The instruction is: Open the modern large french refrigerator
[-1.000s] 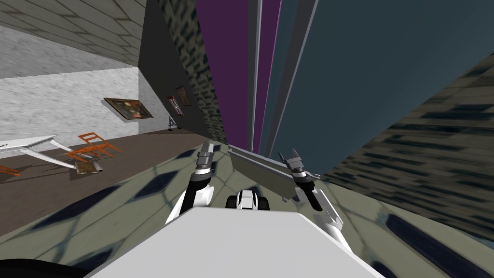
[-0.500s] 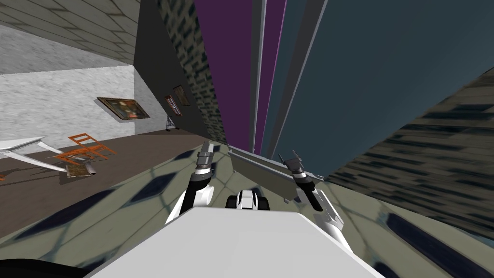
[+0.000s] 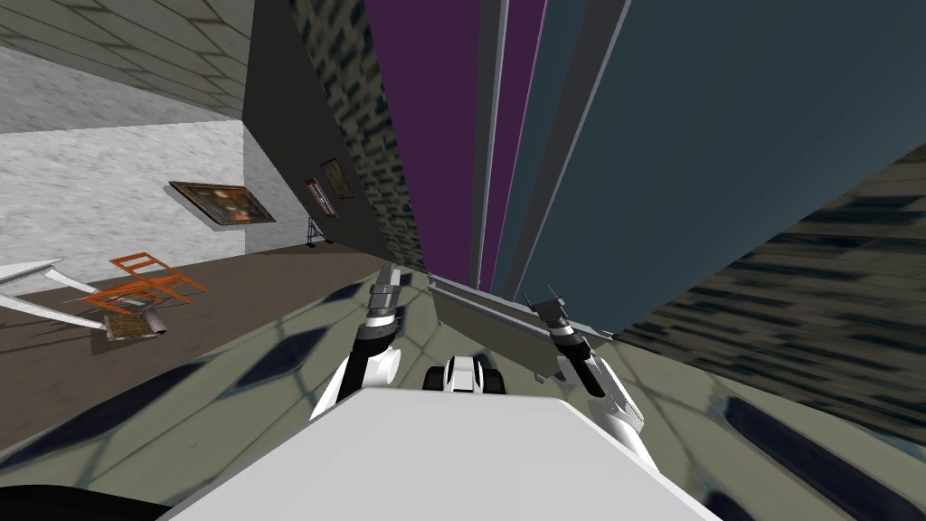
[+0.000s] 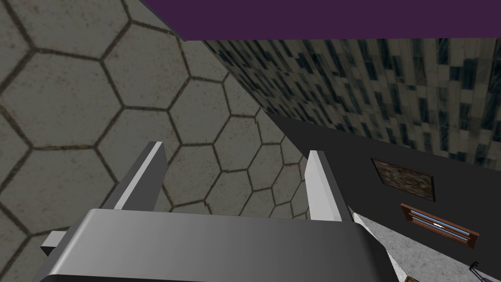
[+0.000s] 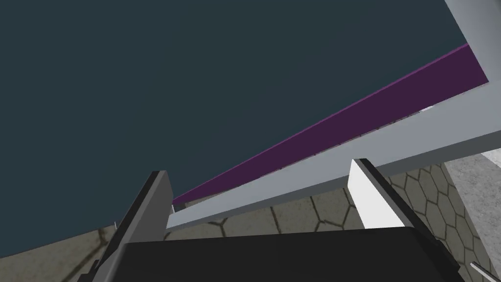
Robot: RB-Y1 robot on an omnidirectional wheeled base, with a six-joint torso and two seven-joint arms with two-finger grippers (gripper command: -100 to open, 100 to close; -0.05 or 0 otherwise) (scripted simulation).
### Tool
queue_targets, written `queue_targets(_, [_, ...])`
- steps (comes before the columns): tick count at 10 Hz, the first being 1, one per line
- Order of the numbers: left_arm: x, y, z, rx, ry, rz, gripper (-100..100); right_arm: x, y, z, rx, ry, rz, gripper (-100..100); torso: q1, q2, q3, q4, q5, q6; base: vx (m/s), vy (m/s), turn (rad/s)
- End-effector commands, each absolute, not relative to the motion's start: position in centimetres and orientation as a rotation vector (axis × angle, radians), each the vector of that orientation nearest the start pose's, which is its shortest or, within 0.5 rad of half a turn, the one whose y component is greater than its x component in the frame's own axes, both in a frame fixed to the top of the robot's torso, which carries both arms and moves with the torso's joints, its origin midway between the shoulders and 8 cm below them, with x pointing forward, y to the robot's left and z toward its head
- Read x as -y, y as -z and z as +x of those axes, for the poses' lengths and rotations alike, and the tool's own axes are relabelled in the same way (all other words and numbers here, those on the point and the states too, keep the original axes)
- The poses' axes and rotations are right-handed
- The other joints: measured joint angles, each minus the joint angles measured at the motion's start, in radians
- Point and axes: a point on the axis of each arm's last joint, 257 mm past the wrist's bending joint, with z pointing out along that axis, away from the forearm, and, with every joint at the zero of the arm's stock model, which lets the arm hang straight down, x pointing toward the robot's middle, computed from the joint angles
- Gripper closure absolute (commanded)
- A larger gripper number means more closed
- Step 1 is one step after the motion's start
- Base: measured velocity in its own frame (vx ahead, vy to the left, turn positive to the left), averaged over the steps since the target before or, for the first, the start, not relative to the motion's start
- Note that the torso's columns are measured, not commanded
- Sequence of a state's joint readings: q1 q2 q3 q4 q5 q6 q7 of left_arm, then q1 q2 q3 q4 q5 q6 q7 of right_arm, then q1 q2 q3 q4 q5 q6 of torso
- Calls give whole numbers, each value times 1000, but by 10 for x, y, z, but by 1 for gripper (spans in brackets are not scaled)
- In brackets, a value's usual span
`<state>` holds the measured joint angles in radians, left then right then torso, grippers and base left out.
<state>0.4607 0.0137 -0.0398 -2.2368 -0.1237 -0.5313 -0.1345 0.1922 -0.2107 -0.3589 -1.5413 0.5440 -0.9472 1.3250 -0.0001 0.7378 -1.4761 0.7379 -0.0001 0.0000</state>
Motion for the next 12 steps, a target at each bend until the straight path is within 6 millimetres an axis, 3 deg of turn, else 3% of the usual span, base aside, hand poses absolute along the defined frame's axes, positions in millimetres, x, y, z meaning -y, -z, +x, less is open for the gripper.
queue_targets(1, [-245,-22,354,-708,1160,-498,0,336,139,416,-944,444,-574,-100,0,0,0,0,0,0,49,48,-37])
queue_targets(2, [-245,-22,354,-708,1160,-499,0,336,139,416,-943,447,-576,-100,0,0,0,0,0,0,36,34,-22])
queue_targets(4, [-245,-22,354,-708,1160,-498,0,341,160,417,-967,513,-613,-100,0,1,0,0,0,0,44,50,-38])
queue_targets(8, [-245,-22,354,-708,1161,-498,0,342,181,417,-987,582,-646,-100,-1,-10,-4,-10,-6,-4,34,46,-38])
queue_targets(12, [-245,-22,354,-708,1160,-498,0,335,210,415,-1026,628,-649,-100,-2,-12,-6,-9,-6,-5,24,26,-33])
